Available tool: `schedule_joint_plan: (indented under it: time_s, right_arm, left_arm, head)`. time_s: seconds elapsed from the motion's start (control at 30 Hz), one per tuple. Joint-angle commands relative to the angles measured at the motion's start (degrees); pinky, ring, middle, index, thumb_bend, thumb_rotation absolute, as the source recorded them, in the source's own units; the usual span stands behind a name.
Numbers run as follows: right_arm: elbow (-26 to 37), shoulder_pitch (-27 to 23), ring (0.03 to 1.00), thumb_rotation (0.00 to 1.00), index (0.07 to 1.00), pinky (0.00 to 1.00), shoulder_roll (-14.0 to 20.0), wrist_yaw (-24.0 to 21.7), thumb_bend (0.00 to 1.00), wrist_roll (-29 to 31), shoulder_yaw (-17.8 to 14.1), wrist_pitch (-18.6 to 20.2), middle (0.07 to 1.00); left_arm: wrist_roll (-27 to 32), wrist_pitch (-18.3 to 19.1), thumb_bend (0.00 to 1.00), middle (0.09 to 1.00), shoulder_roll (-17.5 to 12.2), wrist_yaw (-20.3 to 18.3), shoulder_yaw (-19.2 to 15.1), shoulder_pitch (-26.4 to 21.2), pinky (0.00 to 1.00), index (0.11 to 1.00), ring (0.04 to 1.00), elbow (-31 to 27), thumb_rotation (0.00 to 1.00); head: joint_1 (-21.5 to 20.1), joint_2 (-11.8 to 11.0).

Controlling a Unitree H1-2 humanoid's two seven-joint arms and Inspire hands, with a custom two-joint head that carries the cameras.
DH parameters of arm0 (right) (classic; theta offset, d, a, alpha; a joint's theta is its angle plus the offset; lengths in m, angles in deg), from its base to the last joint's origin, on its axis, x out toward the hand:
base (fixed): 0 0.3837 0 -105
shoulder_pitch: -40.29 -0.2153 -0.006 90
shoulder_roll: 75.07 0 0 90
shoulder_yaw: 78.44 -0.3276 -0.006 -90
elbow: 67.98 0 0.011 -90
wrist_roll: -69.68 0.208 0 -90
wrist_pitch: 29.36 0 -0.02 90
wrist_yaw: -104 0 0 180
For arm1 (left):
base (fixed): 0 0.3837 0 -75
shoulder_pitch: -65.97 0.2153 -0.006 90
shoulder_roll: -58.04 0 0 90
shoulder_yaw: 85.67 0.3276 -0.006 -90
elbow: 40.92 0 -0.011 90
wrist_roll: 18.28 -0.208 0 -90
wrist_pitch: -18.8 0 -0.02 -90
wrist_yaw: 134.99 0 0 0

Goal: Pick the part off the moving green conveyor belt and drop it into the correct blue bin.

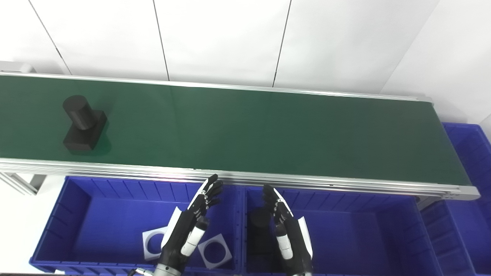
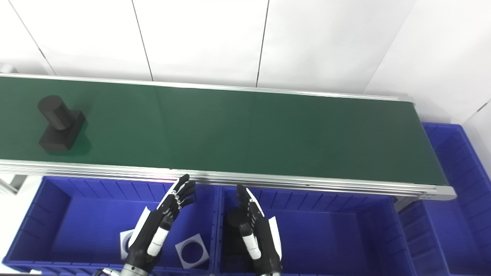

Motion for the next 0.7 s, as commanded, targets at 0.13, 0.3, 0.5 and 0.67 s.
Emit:
schedule_joint_plan:
  time_s: [0.13, 0.3, 0.5, 0.67]
  right_arm:
    - [0.45, -0.31, 0.896, 1.0, 0.904, 0.88, -0.43, 1.15, 0.85, 0.68, 1.24, -3.31, 0.913]
    - [0.42, -0.46, 0.902, 1.0, 0.907, 0.89, 0.55, 0.54, 0.82, 2.01, 1.2, -3.31, 0.915]
    - [0.58, -0.41, 0.898, 1.0, 0.909, 0.9, 1.32, 0.51, 0.84, 2.59, 0.67, -3.31, 0.912]
    - [0.66, -0.49, 0.909, 1.0, 0.919, 0.9, 1.94, 0.53, 0.85, 2.73, 0.69, -3.31, 0.919]
  left_arm:
    - [0.17, -2.51, 0.56, 0.916, 0.22, 1.5, 1.14, -1.07, 0.85, 0.936, 0.899, 0.21, 0.96]
    - [-0.55, -2.5, 0.56, 0.91, 0.69, 2.73, 1.97, -1.25, 0.84, 0.927, 0.893, 0.78, 0.95]
    - [-0.46, -2.51, 0.62, 0.904, 0.9, 3.9, 3.31, -1.77, 0.84, 0.91, 0.894, 2.28, 0.93]
    - [-0.42, -2.51, 0.66, 0.9, 1.09, 4.64, 4.03, -2.07, 0.83, 0.899, 0.89, 2.77, 0.9]
  head:
    - [1.35, -1.03]
    - [3.84, -1.53]
    - [7.67, -2.08]
    - [8.4, -2.2]
